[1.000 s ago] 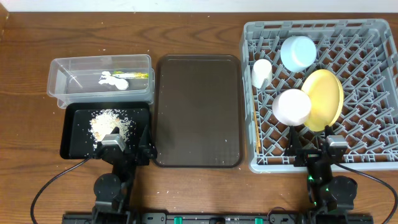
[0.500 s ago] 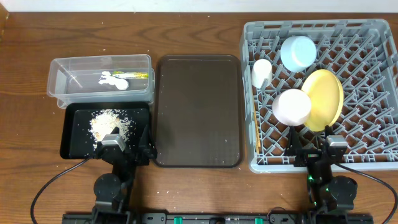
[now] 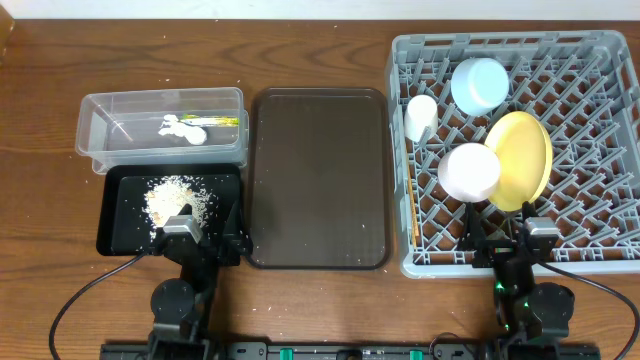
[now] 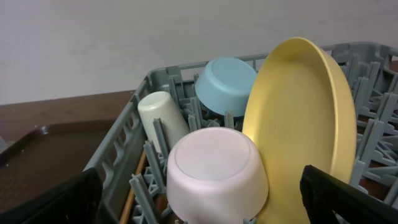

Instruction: Sort waste into correct bins and load items into the dishwasher rack

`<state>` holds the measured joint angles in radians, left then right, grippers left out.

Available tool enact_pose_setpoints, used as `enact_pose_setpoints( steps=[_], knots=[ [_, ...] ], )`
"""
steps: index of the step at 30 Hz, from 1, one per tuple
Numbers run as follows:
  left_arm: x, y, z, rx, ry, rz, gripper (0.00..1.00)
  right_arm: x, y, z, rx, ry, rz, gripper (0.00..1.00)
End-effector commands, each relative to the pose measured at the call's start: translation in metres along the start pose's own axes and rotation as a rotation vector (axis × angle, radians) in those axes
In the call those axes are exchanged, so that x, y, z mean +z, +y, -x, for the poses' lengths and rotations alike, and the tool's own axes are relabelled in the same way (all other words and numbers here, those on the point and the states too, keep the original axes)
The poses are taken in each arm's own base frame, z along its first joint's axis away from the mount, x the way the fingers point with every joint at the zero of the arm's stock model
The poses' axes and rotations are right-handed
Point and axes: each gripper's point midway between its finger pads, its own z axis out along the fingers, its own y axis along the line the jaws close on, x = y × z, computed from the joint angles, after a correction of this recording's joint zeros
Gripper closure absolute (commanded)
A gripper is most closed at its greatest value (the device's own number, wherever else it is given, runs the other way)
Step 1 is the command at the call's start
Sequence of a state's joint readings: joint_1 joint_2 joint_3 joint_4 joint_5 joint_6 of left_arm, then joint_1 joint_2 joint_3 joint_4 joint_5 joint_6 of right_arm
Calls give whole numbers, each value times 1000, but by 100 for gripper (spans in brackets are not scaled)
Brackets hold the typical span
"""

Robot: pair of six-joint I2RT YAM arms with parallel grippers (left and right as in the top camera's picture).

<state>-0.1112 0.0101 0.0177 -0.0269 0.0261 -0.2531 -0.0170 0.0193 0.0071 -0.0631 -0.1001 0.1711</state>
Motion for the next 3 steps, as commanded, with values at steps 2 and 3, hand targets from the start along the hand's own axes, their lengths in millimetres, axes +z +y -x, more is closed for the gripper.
enact_pose_setpoints(
  steps=[2, 3],
  knots=[
    [0, 10, -14, 21, 42, 40, 2, 0, -3, -1, -14, 4, -13, 1],
    [0, 10, -14, 22, 42, 40, 2, 0, -3, -1, -14, 4, -13, 1]
  ],
)
